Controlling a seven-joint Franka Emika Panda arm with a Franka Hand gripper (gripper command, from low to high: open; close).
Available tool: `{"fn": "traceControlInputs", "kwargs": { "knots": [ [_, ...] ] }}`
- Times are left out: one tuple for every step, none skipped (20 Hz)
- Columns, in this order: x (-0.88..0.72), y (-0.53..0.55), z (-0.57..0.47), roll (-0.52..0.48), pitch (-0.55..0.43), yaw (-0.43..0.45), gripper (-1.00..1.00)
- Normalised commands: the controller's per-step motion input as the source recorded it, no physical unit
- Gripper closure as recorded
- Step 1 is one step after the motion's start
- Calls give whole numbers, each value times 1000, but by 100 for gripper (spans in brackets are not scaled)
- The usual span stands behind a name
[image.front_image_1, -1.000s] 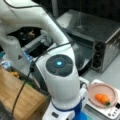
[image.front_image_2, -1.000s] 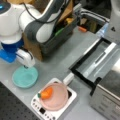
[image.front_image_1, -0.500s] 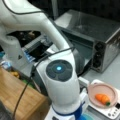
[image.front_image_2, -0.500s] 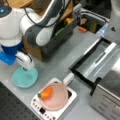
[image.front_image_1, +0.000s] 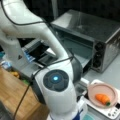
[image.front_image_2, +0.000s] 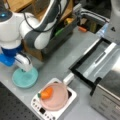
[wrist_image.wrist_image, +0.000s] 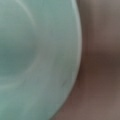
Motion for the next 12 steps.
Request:
{"fn": "traceControlInputs", "kwargs": {
  "knots": [
    [239, -227, -12, 69, 38, 102, -100],
    [245, -215, -37, 64, 36, 101, -100],
    [245, -205, -43, 65, 39, 98, -100],
    [244, -197, -52, 26, 61, 96, -100],
    [240, -184, -49, 9, 70, 90, -100],
    [236, -176, -43, 6, 75, 88, -100],
    [233, -163, -33, -5, 83, 81, -100],
    [233, -148, -25, -14, 86, 75, -100],
    [233, -128, -14, -66, 98, 67, -100],
    [233, -116, 3, -79, 101, 65, -100],
    [234, -102, 10, -98, 98, 64, -100],
    [233, -92, 21, -102, 97, 62, -100]
  ]
}}
